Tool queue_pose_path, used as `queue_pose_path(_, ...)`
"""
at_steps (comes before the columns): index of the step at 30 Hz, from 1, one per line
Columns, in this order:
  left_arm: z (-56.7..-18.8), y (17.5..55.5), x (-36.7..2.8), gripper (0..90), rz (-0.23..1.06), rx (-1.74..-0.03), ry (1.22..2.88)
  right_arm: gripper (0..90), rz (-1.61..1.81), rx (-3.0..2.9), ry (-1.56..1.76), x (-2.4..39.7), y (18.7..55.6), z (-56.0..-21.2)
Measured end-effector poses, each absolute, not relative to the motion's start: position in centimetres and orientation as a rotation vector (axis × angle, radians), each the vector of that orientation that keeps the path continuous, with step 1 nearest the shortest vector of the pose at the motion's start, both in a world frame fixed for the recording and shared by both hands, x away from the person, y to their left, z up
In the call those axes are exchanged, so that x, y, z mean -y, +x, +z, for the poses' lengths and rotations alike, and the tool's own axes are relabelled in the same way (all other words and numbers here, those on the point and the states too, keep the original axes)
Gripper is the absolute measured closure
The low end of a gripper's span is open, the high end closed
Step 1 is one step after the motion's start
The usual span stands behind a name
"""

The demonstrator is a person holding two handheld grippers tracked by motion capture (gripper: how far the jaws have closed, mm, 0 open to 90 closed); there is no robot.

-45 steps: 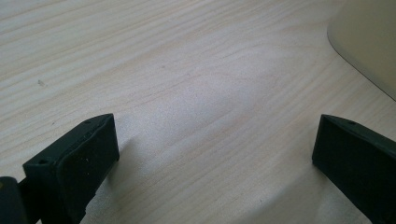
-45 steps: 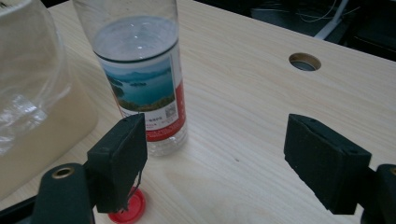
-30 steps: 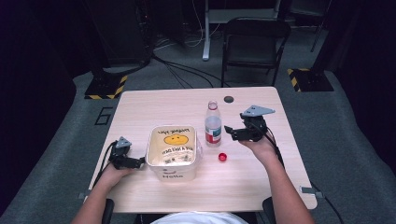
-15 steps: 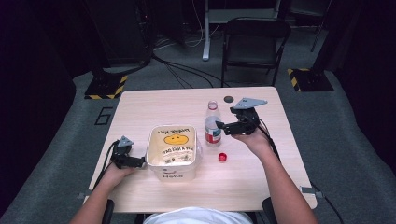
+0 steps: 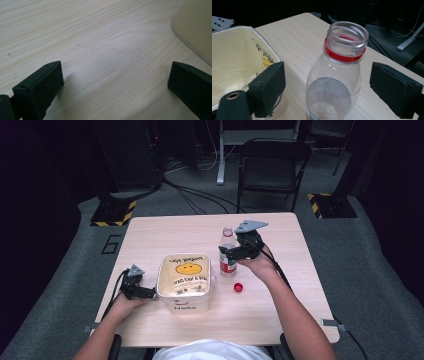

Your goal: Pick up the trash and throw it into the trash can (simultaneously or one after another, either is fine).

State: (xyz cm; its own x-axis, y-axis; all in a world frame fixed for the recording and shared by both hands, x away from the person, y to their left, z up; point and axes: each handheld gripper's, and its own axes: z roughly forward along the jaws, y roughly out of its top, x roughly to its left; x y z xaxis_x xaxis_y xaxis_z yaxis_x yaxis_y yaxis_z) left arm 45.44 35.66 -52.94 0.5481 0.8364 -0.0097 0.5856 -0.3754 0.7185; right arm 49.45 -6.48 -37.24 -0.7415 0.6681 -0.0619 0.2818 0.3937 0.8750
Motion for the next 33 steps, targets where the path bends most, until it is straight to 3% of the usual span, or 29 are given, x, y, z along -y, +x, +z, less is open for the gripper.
queue_pose_path(9,-52.9,45.4,-35.6,0.1,0.460,-1.139,2.106,11.6,1.232,-2.266,0.857,5.6,50.8,-38.3)
queue_pose_path(15,-52.9,45.4,-35.7,0.1,0.461,-1.134,2.111,16.4,1.204,-2.277,0.848,5.2,51.2,-38.9)
queue_pose_path(17,-52.9,45.4,-35.7,0.0,0.460,-1.134,2.111,29.2,1.210,-2.285,0.843,5.2,51.2,-38.9)
queue_pose_path(33,-53.0,45.4,-35.5,0.0,0.465,-1.126,2.109,30.6,1.226,-2.243,0.768,5.3,49.9,-36.5)
